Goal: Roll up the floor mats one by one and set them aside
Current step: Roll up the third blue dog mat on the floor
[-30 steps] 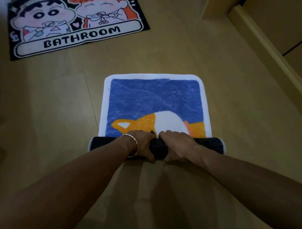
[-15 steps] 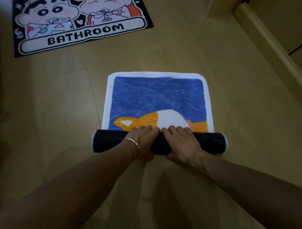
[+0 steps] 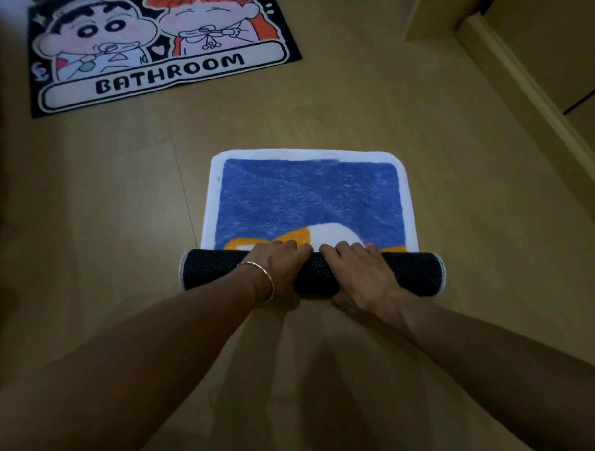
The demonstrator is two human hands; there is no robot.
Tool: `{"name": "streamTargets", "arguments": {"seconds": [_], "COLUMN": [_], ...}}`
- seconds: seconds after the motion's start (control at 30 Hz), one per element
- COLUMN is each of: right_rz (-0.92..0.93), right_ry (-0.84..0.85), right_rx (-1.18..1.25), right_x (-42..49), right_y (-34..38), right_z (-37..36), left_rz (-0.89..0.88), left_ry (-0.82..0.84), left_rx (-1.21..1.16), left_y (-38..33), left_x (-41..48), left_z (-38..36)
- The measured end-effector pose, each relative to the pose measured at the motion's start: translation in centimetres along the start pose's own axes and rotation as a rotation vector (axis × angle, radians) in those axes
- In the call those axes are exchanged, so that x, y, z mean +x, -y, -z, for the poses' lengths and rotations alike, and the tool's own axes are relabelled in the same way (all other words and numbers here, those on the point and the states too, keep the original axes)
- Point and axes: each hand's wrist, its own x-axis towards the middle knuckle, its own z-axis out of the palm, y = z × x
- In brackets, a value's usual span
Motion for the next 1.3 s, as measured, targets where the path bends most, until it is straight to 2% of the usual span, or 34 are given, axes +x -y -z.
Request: {"name": "streamTargets", "arguments": {"seconds": [0.1,0.2,0.27,0.33,0.4,0.47,0.6,0.67,0.77,0.87,0.97,1.03,1.2,1.23,1.3], "right_rz": [-0.016,-0.007,0.000,0.020,0.024,0.010,0.004,-0.002,0.023,0.004,0.043,0.072,0.031,0.023,0.029], "right_ry": [0.127,0.221,0.097,-0.019,-0.016,0.067,0.320,0.256,-0.011,-0.053,-0.024,0.072,0.345,0.342,0.214], "right_rx": [0.144,0.237,0.160,0.034,-0.012,0.061,0.199,0.187,-0.002,-0.096,-0.068,0.035,0.203,0.214,0.193], "right_x": [1.0,1.2,0.4,-0.4,-0.5,0.3,2.8,2.2,0.3,-0.2,0.6,1.6,3.3,3.0,2.2], "right_y": [-0.5,-0.6,-0.3,0.0,0.1,-0.4,-1.2,-0.7,-0.1,-0.1,-0.3,-0.9,-1.8,-1.7,-1.6], "right_z": [1.2,1.9,1.3,0.3,-0.2,0.6,3.1,2.8,0.9,0.3,0.8,1.8,3.7,3.5,3.0], "left_rz": [-0.001,0.002,-0.008,0.005,0.016,0.012,0.020,0.047,0.078,0.079,0.071,0.076,0.064,0.058,0.065], "left_ry": [-0.072,-0.076,0.006,0.163,0.249,0.176,-0.042,-0.034,0.012,-0.027,-0.085,-0.110,-0.087,-0.061,-0.006], "left_rx": [0.132,0.136,0.067,-0.078,-0.169,-0.145,0.065,0.050,-0.083,-0.088,0.041,0.099,0.001,-0.044,-0.122], "left_y": [-0.4,-0.5,-0.2,0.1,0.2,0.1,-0.4,-0.4,0.0,0.0,-0.6,-0.8,-0.6,-0.5,-0.1], "left_x": [-0.7,-0.8,-0.2,0.6,1.0,0.6,-0.7,-0.6,0.0,-0.1,-0.8,-1.0,-0.5,-0.3,0.2], "left_z": [-0.7,-0.7,-0.1,0.8,1.1,1.1,0.0,-0.4,0.3,0.3,-0.8,-1.1,-0.4,-0.2,0.4]}}
